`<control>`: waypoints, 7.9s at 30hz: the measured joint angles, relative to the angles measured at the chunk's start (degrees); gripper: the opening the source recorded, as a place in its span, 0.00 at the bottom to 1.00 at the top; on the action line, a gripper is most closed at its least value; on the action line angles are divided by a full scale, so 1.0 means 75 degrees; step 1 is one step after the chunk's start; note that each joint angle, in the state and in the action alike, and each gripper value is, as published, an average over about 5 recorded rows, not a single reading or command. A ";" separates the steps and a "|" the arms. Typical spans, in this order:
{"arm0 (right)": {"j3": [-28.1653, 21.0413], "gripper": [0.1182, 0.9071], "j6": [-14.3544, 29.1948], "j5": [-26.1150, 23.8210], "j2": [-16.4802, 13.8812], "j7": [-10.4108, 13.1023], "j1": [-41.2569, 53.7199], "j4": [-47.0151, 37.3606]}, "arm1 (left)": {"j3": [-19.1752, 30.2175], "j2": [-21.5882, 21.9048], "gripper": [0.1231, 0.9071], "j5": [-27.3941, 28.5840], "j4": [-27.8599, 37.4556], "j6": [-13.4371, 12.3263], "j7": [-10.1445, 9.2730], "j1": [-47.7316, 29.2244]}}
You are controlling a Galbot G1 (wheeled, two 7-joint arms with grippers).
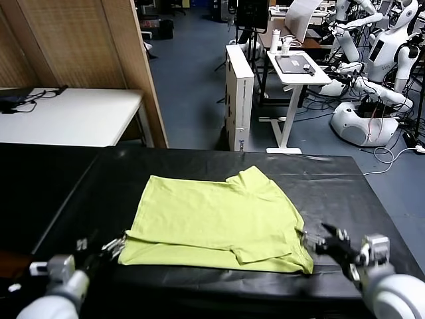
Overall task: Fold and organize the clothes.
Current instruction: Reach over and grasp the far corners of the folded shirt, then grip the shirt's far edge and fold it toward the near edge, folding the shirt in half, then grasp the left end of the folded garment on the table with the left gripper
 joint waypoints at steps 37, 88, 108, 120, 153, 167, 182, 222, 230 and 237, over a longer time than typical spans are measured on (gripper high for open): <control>-0.1928 1.00 0.0000 -0.0928 0.1346 -0.0630 0.2830 -0.3493 | 0.2749 -0.0548 1.00 0.0546 0.5119 0.0185 0.0559 -0.5079; -0.1401 0.03 0.0676 -0.0586 0.0909 -0.0881 0.1749 -0.2199 | 0.2625 -0.0299 0.03 0.0601 0.4413 -0.0041 0.0814 -0.4510; 0.0103 0.03 0.0022 -0.0578 -0.0349 -0.0742 -0.1378 0.0982 | 0.1060 0.0120 0.03 0.0742 0.1079 0.0242 0.0803 -0.1578; 0.0189 0.03 -0.0001 -0.0442 -0.0970 -0.0770 -0.2441 0.1763 | 0.0289 0.0091 0.03 0.1421 -0.0268 0.0079 0.0913 0.0225; 0.0993 0.90 -0.0001 -0.0077 -0.0780 -0.0871 -0.3075 0.2337 | -0.0373 -0.0533 0.78 0.2321 -0.0742 0.0147 0.0819 0.1741; 0.0888 1.00 0.0404 -0.0690 0.0293 -0.0820 -0.1979 0.0701 | -0.0383 -0.0581 1.00 0.1912 0.0087 -0.0110 0.0739 0.0627; 0.0809 1.00 0.0630 -0.0817 0.0992 -0.0790 -0.1704 -0.0182 | 0.0177 -0.1032 1.00 0.1878 0.1164 -0.0221 0.0815 -0.0136; 0.1155 0.41 0.1523 -0.1075 0.1597 -0.1276 -0.1979 -0.0132 | 0.0256 -0.1059 0.10 0.1955 0.1465 -0.0660 0.1053 -0.0542; 0.1647 0.96 0.1807 -0.1147 0.1181 -0.1542 -0.2347 0.0421 | 0.0003 -0.0817 0.69 0.1866 0.1359 -0.0539 0.1021 -0.0329; 0.2123 1.00 0.2093 -0.0807 0.0509 -0.1745 -0.3030 0.1003 | -0.0414 -0.0606 0.99 0.0549 0.0761 -0.0103 0.1054 0.0199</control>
